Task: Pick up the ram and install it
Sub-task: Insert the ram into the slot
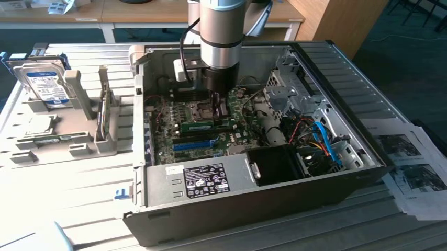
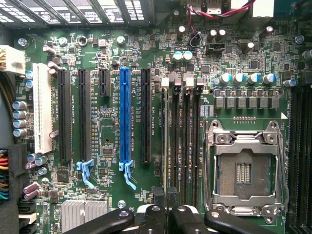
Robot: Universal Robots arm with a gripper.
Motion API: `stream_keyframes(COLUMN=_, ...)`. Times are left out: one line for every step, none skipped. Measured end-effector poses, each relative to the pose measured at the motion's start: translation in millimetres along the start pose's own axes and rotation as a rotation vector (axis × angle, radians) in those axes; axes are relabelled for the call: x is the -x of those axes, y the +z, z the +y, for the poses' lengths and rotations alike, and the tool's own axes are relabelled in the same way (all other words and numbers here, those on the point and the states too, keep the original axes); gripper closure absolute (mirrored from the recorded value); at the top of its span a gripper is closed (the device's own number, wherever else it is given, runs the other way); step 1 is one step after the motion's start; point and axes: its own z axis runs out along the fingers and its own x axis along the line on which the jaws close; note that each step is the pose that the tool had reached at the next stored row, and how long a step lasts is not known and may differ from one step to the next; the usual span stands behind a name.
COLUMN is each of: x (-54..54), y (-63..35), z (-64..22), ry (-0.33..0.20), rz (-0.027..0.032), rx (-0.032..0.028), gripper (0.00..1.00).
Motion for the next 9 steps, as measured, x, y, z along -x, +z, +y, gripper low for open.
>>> stream_keyframes(x=0.0, y=0.0, z=0.0, ry=0.000, rz=0.0000, rx=0.0000, gripper=0.88)
stream_keyframes(x=0.0, y=0.0, z=0.0, ry=0.000, rz=0.0000, rx=0.0000, gripper=0.88)
stream_keyframes(x=0.0, y=0.0, z=0.0, ry=0.000, rz=0.0000, rx=0.0000, gripper=0.88)
stream_keyframes(x=0.0, y=0.1, z=0.0, ry=0.000, rz=0.0000, rx=0.0000, gripper=0.88)
stream_keyframes(x=0.1, y=0.6, z=0.0, ry=0.000, rz=-0.0005, rx=-0.0001, gripper=0.88)
stream_keyframes(x=0.1, y=1.1, z=0.1, ry=0.000, rz=-0.0009, rx=-0.0001, gripper=0.88)
stream_keyframes(x=0.1, y=1.4, z=0.1, ry=0.000, rz=-0.0012, rx=0.0000, gripper=0.88)
stream_keyframes(x=0.1, y=1.7, z=0.2, ry=0.000, rz=-0.0016, rx=0.0000, gripper=0.88)
stream_keyframes(x=0.1, y=1.9, z=0.2, ry=0.000, rz=-0.0018, rx=0.0001, gripper=0.88)
